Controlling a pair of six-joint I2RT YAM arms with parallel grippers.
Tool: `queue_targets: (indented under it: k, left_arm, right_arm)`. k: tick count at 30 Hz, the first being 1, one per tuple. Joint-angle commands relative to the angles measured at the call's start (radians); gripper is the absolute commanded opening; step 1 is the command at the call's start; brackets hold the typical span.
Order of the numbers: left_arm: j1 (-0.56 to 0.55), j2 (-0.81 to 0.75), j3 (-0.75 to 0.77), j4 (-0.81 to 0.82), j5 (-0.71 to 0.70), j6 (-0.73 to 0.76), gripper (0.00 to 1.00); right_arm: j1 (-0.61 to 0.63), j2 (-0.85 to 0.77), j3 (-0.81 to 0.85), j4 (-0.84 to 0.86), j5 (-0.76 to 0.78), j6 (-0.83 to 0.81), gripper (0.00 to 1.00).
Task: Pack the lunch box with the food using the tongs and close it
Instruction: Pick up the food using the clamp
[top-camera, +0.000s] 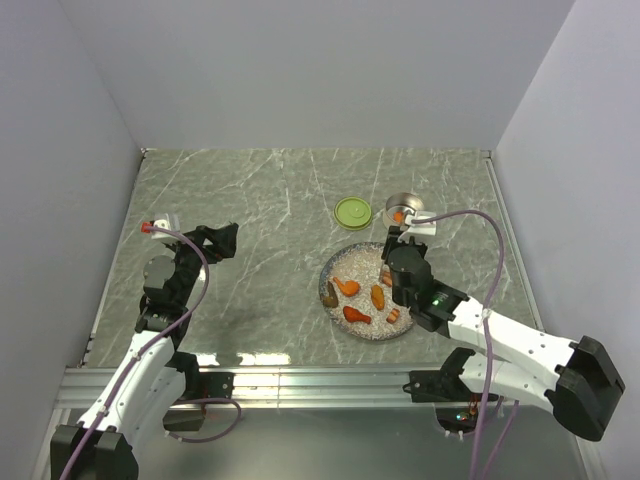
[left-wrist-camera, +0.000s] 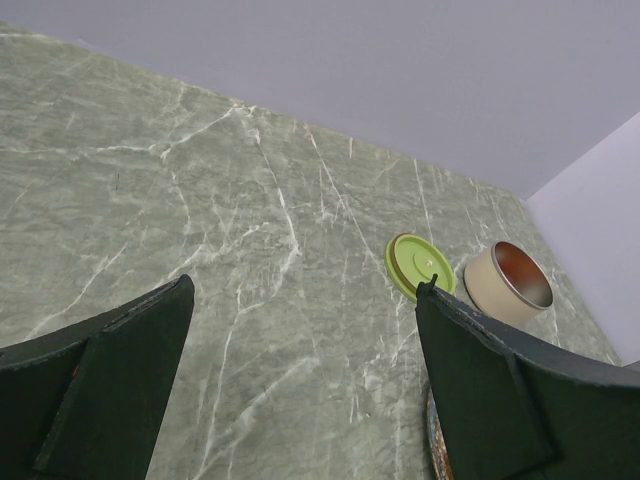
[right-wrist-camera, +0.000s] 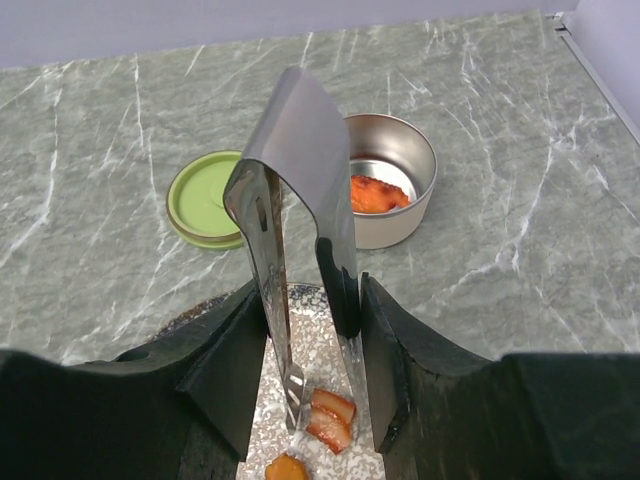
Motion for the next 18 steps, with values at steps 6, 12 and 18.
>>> queue_targets:
  k: [6,12,18]
  left_arm:
    - [0.004,-0.011,-0.006,0.048,0.018,0.0,0.99]
    - [0.004,-0.008,-0.006,0.048,0.016,-0.001,0.99]
    - [0.003,-0.008,-0.004,0.048,0.019,-0.001,0.99]
  right_arm:
    - [0.006,0.041,0.009,0.031,0.034,0.018,0.34]
    - [0.006,0.043,0.035,0.036,0.028,-0.016,0.25]
    - [0.0,0.023,0.115,0.064,0.025,-0.114,0.23]
